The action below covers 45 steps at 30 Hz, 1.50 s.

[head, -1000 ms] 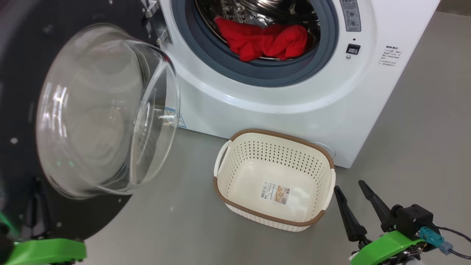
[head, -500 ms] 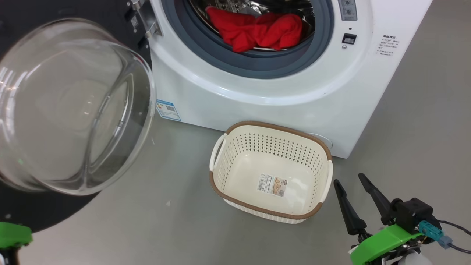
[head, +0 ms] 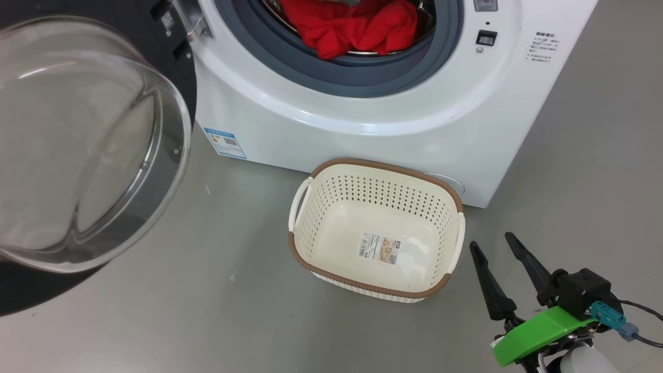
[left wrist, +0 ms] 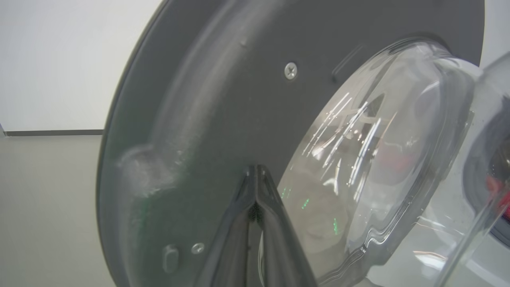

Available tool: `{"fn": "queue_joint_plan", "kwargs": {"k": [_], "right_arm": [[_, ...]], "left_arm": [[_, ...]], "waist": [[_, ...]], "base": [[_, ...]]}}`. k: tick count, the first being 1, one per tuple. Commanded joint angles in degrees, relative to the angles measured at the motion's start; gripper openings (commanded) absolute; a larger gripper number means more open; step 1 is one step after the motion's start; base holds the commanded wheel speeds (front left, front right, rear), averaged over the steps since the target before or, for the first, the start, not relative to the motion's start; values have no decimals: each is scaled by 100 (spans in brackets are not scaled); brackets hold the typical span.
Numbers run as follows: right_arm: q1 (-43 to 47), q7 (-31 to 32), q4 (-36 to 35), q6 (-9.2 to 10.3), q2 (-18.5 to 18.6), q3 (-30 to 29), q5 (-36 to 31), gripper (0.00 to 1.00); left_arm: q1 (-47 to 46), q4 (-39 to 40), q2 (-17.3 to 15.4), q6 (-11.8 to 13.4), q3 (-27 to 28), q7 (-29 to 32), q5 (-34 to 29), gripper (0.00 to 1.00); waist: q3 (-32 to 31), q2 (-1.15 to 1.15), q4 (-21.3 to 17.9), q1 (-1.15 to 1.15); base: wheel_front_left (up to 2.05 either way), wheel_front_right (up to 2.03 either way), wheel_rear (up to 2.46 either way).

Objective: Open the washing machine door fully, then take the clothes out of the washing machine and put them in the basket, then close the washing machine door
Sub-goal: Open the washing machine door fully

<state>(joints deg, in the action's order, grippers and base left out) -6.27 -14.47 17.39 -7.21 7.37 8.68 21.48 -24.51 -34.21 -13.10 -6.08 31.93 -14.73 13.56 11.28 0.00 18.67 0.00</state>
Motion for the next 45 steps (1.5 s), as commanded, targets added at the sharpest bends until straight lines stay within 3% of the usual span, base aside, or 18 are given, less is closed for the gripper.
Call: {"fn": "queue_joint_plan", "kwargs": {"k": [1, 10, 25, 34, 45], "right_arm": [[-169, -52, -146, -28, 57, 127, -45, 100], [-246, -52, -139, -28, 63, 152, -60, 100], [-194, -52, -123, -28, 21, 124, -25, 100], [-57, -52, -143, -28, -46, 46, 8, 100], [95, -52, -147, -28, -96, 24, 50, 100]], "left_arm": [[-196, 6, -399, -1, 242, -27, -93, 0], [-565, -562, -640, -70, 502, -27, -199, 0], [-572, -735, -705, -135, 609, -27, -314, 0], [71, -130, -396, -139, 5, -27, 70, 0], [989, 1040, 161, -140, -477, -27, 106, 0]], "waist": [[28, 0, -15, 0], [112, 0, -59, 0], [-66, 0, -109, 0], [-322, 0, -89, 0], [-580, 0, -138, 0]], "base": [[0, 0, 0], [0, 0, 0], [0, 0, 0], [0, 0, 0], [0, 0, 0]]}}
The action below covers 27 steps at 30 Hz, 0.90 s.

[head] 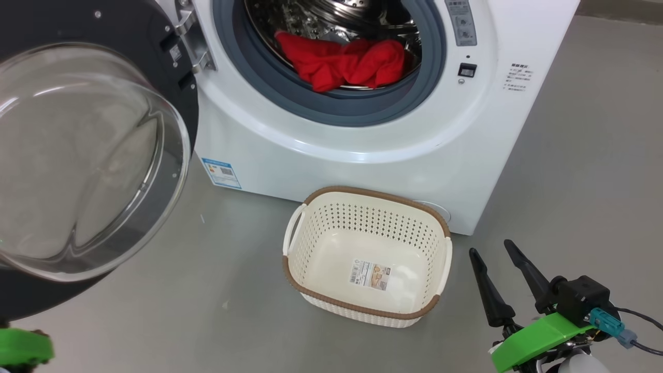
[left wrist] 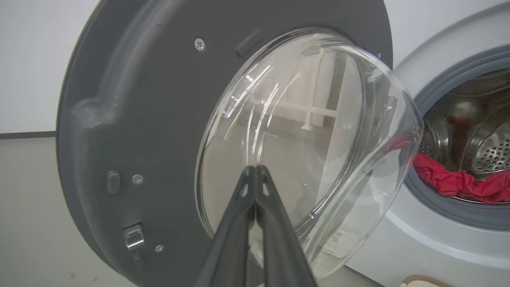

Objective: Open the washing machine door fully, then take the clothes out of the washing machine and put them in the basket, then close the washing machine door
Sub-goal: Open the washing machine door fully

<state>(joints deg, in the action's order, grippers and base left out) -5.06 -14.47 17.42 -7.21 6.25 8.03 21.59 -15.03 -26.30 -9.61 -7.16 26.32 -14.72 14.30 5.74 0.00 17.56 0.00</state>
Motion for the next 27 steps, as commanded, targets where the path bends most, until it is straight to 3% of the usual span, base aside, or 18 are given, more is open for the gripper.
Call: {"fn": "queue_joint_plan", "kwargs": {"k": [1, 5, 7, 10, 12, 13, 14, 15, 27], "right_arm": [[-14, -52, -155, -28, 16, 74, 43, 100], [32, -52, -185, -28, 18, 14, 36, 100], [57, -52, -210, -28, 8, -36, 29, 100], [95, -52, -242, -28, 5, -78, 20, 100], [107, -52, -251, -28, 6, -94, 17, 100], [116, -52, -262, -28, 7, -112, 14, 100], [122, -52, -270, -28, 10, -123, 10, 100], [124, -52, -280, -28, 12, -138, 10, 100], [186, -52, -317, -28, 83, -234, 11, 100]], "left_arm": [[122, 370, -131, -32, -16, -28, 55, 0], [508, 916, 92, -32, -433, -28, 203, 2], [706, 1128, 167, -33, -657, -28, 275, 22], [946, 1335, 205, -33, -925, -28, 436, 44], [1016, 1374, 190, -33, -1021, -28, 456, 49], [1074, 1417, 176, -33, -1114, -28, 483, 66], [1124, 1457, 150, -33, -1206, -28, 524, 94], [1166, 1493, 128, -33, -1273, -28, 556, 100], [1409, 1661, -9, -33, -1850, -28, 780, 100]], "waist": [[-42, 0, -46, 0], [-85, 0, -147, 0], [-107, 0, -209, 0], [-124, 0, -318, 0], [-128, 0, -359, 0], [-128, 0, -402, 0], [-125, 0, -449, 0], [-118, 0, -498, 0], [-155, 0, -1084, 0]], "base": [[0, 0, 0], [0, 0, 0], [0, 0, 0], [0, 0, 0], [0, 0, 0], [0, 0, 0], [0, 0, 0], [0, 0, 0], [0, 0, 0]]}}
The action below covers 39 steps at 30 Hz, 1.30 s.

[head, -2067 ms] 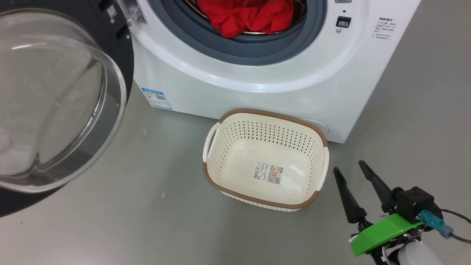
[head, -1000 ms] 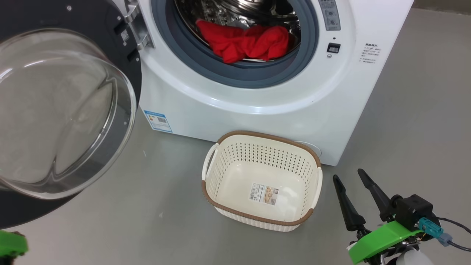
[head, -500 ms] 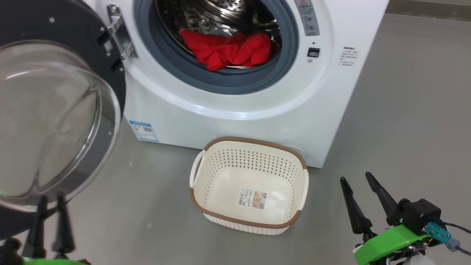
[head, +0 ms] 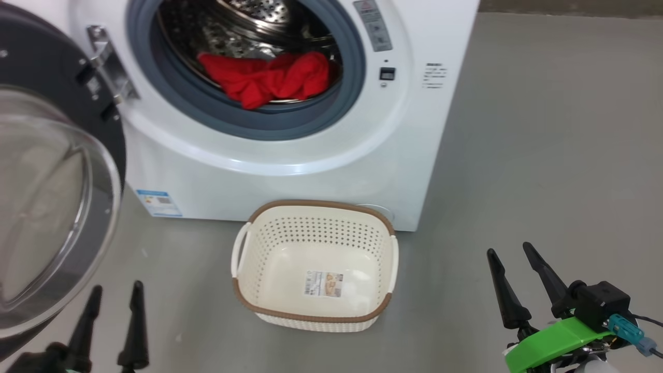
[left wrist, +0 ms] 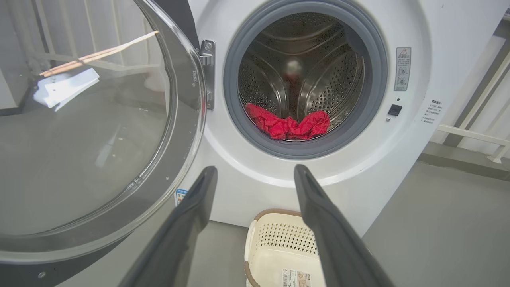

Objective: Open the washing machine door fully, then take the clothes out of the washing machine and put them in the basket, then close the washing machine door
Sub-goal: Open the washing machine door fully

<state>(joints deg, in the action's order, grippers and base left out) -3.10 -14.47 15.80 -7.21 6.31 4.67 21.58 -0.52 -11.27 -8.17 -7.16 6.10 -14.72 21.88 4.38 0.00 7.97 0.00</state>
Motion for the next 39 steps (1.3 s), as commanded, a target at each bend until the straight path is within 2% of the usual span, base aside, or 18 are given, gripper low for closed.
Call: {"fn": "queue_joint_plan", "kwargs": {"k": [1, 10, 20, 39], "right_arm": [[-4, -52, -159, -28, 76, 94, 11, 100], [44, -52, -202, -28, 75, 20, 18, 100], [120, -52, -259, -28, 57, -81, 27, 100], [217, -52, -334, -28, 7, -221, -18, 100]], "left_arm": [[-20, 162, -159, -33, 114, -28, 16, 100], [95, 339, -245, -33, -299, -28, 78, 100], [155, 422, -297, -33, -484, -28, 185, 100], [107, 549, -343, -33, -597, -28, 160, 100]], "waist": [[-23, 0, -174, 0], [-25, 0, -569, 0], [6, 0, -908, 0], [36, 0, -1008, 0]], "base": [[0, 0, 0], [0, 0, 0], [0, 0, 0], [0, 0, 0]]}}
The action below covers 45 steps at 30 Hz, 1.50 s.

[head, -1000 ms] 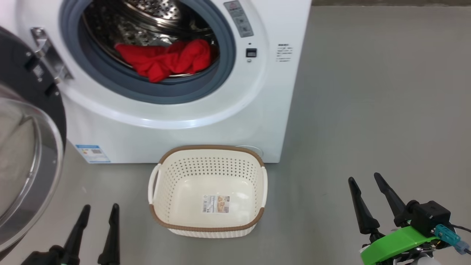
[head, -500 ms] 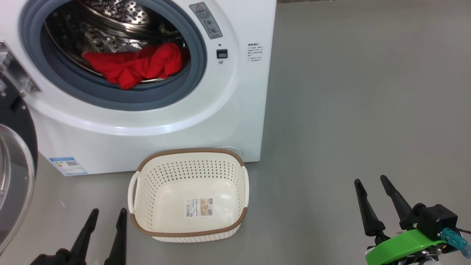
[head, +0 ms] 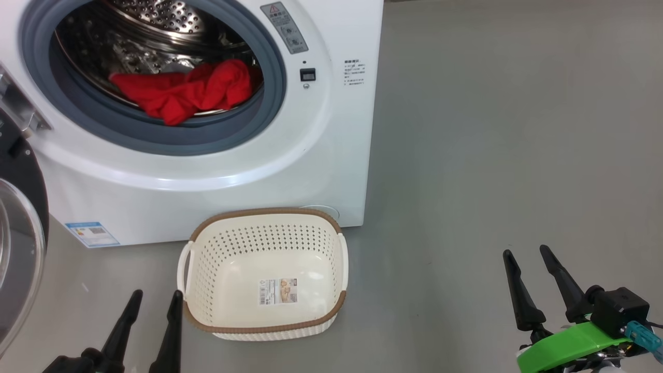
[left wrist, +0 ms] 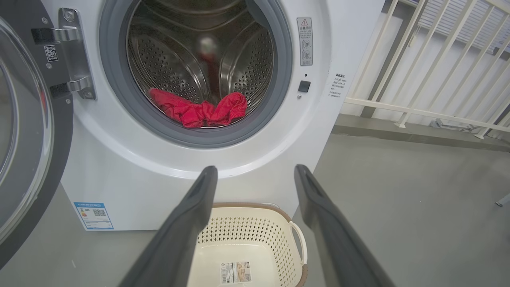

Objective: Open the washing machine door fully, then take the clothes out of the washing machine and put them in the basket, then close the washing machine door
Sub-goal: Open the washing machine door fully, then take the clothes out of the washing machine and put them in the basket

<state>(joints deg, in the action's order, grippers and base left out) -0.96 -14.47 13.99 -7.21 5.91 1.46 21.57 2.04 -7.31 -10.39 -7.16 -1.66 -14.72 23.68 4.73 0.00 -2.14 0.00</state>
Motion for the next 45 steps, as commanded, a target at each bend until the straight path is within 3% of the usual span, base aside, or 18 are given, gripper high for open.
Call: {"fn": "queue_joint_plan", "kwargs": {"k": [1, 24, 45], "right_arm": [[0, -52, -157, -28, 45, 96, -21, 100], [-52, -52, -182, -28, 32, 91, -61, 100], [-72, -52, -165, -28, 6, 151, -68, 100]], "left_arm": [[-153, 165, -122, -33, 178, -28, -26, 100], [-252, 229, -216, -33, 87, -28, 84, 100], [-332, 189, -264, -33, 154, -28, 102, 100]], "waist": [[7, 0, 12, 0], [103, 0, 89, 0], [131, 0, 96, 0]], "base": [[0, 0, 0], [2, -3, 0], [94, -97, 2]]}}
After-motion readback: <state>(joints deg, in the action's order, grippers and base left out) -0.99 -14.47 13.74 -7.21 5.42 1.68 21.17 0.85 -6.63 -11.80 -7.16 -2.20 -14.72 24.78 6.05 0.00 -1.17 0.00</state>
